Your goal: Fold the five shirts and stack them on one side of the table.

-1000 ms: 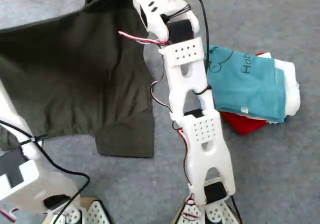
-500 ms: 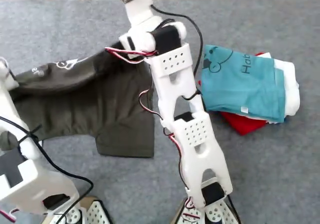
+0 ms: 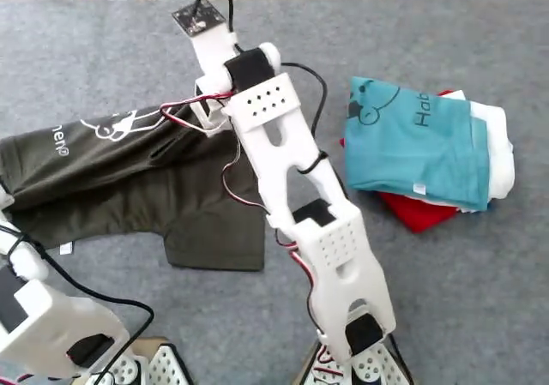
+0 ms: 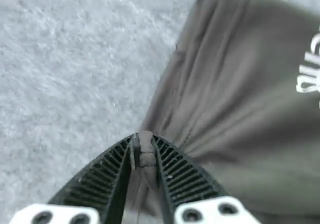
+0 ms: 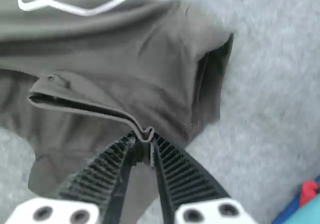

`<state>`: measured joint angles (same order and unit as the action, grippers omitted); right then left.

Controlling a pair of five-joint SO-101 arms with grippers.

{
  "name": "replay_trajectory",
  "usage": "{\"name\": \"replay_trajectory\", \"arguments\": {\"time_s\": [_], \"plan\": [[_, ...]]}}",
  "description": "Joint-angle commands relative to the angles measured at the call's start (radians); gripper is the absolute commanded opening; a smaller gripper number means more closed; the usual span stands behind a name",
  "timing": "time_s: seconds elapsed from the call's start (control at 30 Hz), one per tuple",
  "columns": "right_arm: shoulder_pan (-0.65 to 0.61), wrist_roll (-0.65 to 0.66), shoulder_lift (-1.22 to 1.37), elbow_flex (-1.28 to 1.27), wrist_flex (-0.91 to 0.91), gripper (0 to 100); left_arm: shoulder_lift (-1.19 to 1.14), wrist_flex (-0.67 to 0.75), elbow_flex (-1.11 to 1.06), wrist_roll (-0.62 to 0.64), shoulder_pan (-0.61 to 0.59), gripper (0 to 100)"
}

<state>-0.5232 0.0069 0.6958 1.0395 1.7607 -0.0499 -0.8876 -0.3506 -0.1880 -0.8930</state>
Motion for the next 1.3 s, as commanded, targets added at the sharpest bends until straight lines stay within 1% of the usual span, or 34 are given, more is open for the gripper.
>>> {"name": "replay_trajectory", "arguments": {"time_s": [0.0,0.1,0.23,0.33,0.4,0.5,0.6,0.7,0.8,1.0,1.13,1.27], "plan": [[0.012,0.000,-0.136,-0.093,0.006,1.4,0.071,-0.040,-0.012,-0.025,-0.005,3],[-0.011,0.034,-0.237,-0.202,0.006,1.4,0.144,-0.040,-0.067,-0.028,0.005,3],[-0.058,0.048,-0.400,-0.403,-0.003,1.4,0.242,-0.037,-0.148,-0.104,0.030,3],[-0.107,0.044,-0.518,-0.624,-0.051,1.4,0.278,0.020,-0.220,-0.144,0.033,3],[-0.137,0.041,-0.607,-0.809,-0.130,1.4,0.281,0.086,-0.274,-0.164,0.018,3],[-0.161,0.041,-0.754,-1.116,-0.315,1.4,0.281,0.155,-0.331,-0.204,-0.015,3],[-0.161,0.046,-0.886,-1.397,-0.497,1.4,0.296,0.219,-0.384,-0.313,-0.039,3],[-0.155,0.048,-0.980,-1.587,-0.591,1.4,0.316,0.261,-0.410,-0.347,-0.065,3],[-0.140,0.048,-1.035,-1.689,-0.626,1.4,0.322,0.259,-0.418,-0.348,-0.067,3],[-0.117,0.061,-1.135,-1.758,-0.631,1.4,0.325,0.265,-0.417,-0.350,-0.051,3],[-0.141,0.120,-1.222,-1.796,-0.628,1.4,0.331,0.259,-0.417,-0.440,-0.031,3],[-0.152,0.160,-1.257,-1.894,-0.644,1.4,0.324,0.233,-0.429,-0.528,-0.024,3]]}}
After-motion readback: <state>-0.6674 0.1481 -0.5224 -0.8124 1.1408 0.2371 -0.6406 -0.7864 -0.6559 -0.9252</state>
